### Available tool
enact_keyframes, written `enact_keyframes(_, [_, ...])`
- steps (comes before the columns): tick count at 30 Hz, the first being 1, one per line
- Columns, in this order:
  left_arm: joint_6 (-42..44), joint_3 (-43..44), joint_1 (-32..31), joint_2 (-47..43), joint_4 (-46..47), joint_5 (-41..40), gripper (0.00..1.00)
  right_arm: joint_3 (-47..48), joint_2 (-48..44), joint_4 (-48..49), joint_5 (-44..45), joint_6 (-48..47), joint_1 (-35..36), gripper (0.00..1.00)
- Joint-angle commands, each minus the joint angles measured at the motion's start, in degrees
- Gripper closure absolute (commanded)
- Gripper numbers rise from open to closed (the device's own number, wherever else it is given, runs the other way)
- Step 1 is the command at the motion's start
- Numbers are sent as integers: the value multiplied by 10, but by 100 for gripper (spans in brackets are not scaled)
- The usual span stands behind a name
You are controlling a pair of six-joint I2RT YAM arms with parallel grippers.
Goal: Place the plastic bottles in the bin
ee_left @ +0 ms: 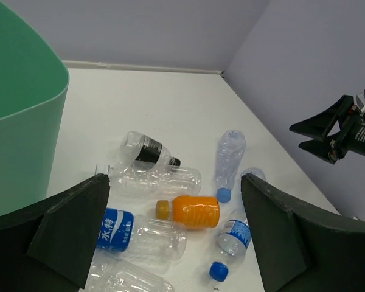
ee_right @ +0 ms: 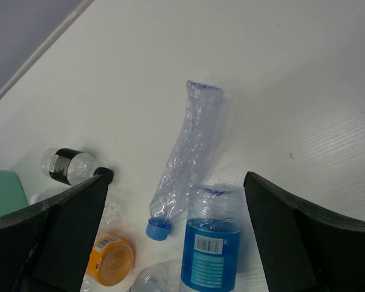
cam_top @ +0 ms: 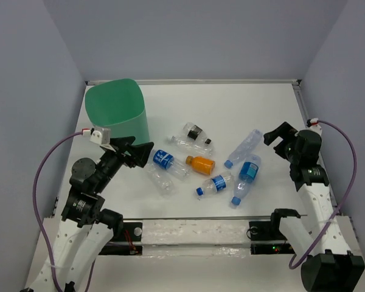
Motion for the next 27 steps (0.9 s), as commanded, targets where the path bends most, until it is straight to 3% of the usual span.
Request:
enact_keyframes(1, [-14, 7, -3, 13, -27, -9, 1, -2, 33, 44, 34, 1, 4, 0])
enact_keyframes(15, [-82, 58, -3, 69, -243, -121, 1, 13, 274, 151, 44, 39, 4, 4])
enact_keyframes(27, [-134, 43, -3, 111, -312, -167, 1, 19, 409, 271, -72, 60, 4, 11])
